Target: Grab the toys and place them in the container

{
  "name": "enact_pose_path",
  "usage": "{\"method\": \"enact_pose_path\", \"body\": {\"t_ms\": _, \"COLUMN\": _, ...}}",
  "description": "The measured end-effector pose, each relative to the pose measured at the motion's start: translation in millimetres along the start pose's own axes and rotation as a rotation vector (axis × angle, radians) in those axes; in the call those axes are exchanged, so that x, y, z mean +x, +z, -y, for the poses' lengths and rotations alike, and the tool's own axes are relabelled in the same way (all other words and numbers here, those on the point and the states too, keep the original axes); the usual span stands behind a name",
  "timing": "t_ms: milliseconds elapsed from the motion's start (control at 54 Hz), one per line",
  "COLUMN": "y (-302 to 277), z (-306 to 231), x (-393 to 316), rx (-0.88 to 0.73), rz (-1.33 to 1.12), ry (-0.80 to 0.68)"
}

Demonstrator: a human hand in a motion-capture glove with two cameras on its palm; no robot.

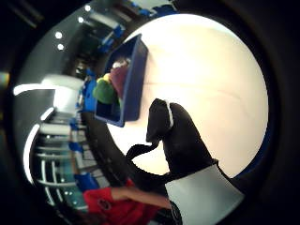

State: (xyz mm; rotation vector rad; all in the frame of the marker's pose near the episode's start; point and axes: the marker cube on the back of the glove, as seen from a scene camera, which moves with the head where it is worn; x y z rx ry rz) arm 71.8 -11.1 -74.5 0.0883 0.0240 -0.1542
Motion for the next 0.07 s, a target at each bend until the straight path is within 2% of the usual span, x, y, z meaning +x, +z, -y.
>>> {"method": "enact_pose_path", "body": {"t_ms": 74, "y": -4.1, "z": -2.4, "x": 3.2, "rx": 0.005, "rz": -0.003, "ry": 0.006}}
